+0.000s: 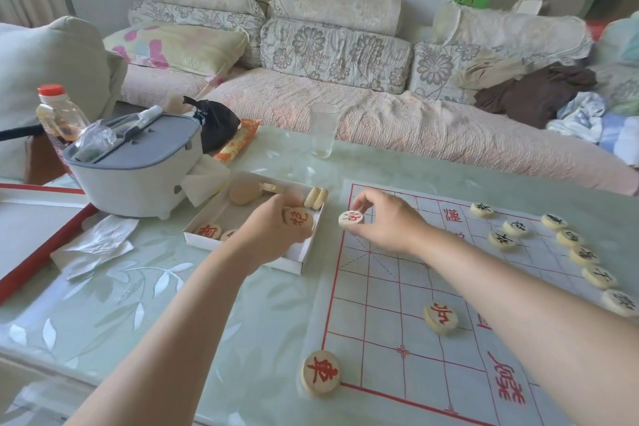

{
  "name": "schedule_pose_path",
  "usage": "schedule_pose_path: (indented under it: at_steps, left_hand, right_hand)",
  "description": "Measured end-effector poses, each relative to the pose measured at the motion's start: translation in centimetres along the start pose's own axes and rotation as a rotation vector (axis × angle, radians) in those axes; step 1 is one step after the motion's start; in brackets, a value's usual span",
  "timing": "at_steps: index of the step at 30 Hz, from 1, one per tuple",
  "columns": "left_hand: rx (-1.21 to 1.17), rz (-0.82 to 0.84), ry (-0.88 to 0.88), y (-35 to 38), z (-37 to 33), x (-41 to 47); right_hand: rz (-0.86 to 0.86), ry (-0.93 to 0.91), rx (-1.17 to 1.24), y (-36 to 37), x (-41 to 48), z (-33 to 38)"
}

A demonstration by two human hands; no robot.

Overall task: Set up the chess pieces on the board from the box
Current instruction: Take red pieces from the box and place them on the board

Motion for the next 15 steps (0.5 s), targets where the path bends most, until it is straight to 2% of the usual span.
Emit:
schedule_pose_path:
  at_steps: [4, 9, 15]
  left_hand:
    - [0.068, 0.031, 0.057, 1.8, -1.2, 0.4]
    - [0.054, 0.066, 0.128, 3.0, -2.3, 0.4]
    - [0.085, 0.141, 0.184, 4.6, -3.4, 0.1]
  right_hand:
    - [0.025, -0.005, 0.017, 1.5, -1.7, -0.9]
    - [0.058, -0.031, -0.077, 2.7, -2.6, -0.6]
    - [0.081, -0.009, 0.258, -0.1, -3.2, -0.3]
Point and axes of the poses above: each hand's wrist, its own x-axis towards the middle knuckle, its own y-axis out of the palm, z = x × y, the point moved 7 cm from there along x, towards the middle knuckle, and after that the axes turned 13 degrees about y, right-handed, at the moved point
